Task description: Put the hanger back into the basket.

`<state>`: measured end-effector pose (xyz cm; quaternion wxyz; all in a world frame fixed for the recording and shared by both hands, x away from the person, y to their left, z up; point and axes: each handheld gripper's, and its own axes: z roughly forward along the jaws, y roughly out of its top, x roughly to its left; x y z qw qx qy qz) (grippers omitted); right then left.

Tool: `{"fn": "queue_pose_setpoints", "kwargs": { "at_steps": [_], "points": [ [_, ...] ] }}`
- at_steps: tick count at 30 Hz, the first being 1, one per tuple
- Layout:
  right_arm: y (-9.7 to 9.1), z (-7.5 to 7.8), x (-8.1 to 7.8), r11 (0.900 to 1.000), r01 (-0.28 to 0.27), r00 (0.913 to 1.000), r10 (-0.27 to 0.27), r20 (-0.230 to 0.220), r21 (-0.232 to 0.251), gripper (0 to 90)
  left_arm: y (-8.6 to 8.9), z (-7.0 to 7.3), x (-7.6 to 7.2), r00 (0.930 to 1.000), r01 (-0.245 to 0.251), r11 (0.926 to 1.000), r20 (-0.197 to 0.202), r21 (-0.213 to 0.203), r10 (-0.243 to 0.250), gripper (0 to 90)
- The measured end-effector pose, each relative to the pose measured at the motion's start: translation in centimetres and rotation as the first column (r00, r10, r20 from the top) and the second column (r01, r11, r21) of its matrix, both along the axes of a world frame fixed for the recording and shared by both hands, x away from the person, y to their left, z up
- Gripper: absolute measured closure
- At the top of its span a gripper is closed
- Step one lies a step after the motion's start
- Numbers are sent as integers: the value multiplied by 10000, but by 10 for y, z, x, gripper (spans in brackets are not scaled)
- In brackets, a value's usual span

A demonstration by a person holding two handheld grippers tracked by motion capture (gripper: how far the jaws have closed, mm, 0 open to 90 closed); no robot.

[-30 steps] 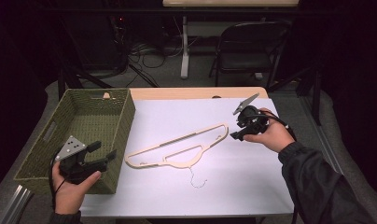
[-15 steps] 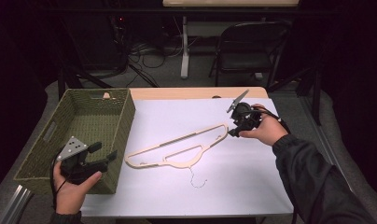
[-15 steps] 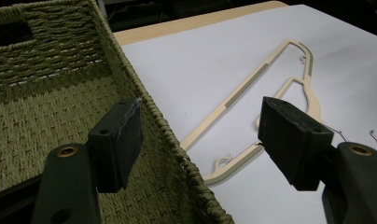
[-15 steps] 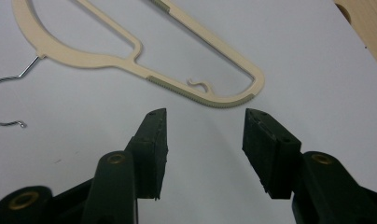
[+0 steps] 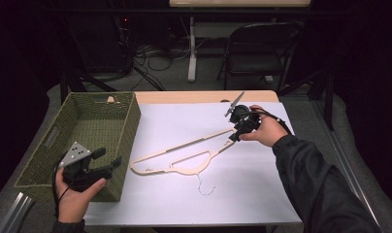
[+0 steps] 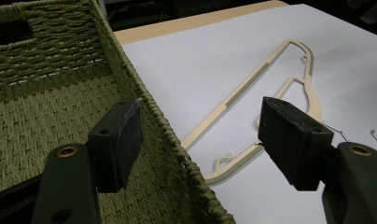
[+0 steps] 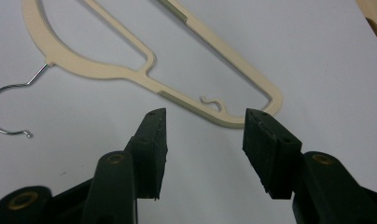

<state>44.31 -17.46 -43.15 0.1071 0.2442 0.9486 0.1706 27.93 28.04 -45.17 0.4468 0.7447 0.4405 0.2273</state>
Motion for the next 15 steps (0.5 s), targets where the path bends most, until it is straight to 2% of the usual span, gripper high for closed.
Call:
{"fn": "queue_pose_setpoints", "kwargs": {
  "at_steps": [1, 2, 3, 4, 6, 7, 8, 9, 10, 11, 12, 13, 14, 15],
  "points": [
    [3, -5, 1, 9996, -40, 9999, 36, 164, 276, 492, 0, 0, 0, 10000, 0, 10000, 1, -4, 0, 305],
    [6, -5, 2, 9999, -105, 9999, 105, -11, 14, 491, 0, 0, 0, 10000, -15, 10000, -5, -10, 15, 305],
    [9, -6, 2, 9999, -148, 9999, 148, -65, -53, 491, 0, 0, 0, 10000, -19, 10000, -9, -9, 19, 305],
    [12, -9, 4, 9996, -255, 9997, 255, 32, 77, 491, 0, 0, 0, 10000, -18, 10000, -5, -23, 18, 305],
    [18, -10, 6, 9990, -367, 9991, 361, -206, -253, 491, 0, 0, 0, 10000, -19, 10000, -8, -21, 19, 305],
    [21, -17, 6, 9986, -389, 9991, 382, 201, 370, 492, 0, -1, 0, 10000, -7, 10000, -11, -4, 7, 305],
    [21, -17, 6, 9986, -389, 9991, 382, 201, 370, 492, 0, -1, 0, 10000, -7, 10000, -11, -4, 7, 305],
    [26, -16, 8, 9983, -485, 9986, 477, -231, -331, 493, 0, 0, 0, 10000, -9, 10000, -6, 3, 9, 305],
    [29, -27, 8, 9961, -459, 9982, 429, 416, 747, 493, 0, 0, 0, 10000, -13, 10000, -5, -11, 13, 305],
    [31, -14, 10, 9944, -669, 9956, 611, -714, -822, 493, 0, 0, 0, 10000, -17, 10000, -5, -11, 17, 305],
    [31, -14, 10, 9944, -669, 9956, 611, -714, -822, 493, 0, 0, 0, 10000, -17, 10000, -5, -11, 17, 305],
    [37, -12, 12, 9871, -868, 9914, 723, -1095, -1343, 493, 0, 0, 0, 10000, -4, 10000, -1, 1, 4, 305],
    [40, -24, 11, 9974, -702, 9972, 697, -267, -187, 493, 0, 0, 0, 10000, 6, 10000, -1, 0, -6, 305],
    [42, -24, 11, 9965, -767, 9962, 752, -440, -337, 493, 0, 0, 0, 10000, 19, 10000, -3, 9, -19, 305]
  ]
}}
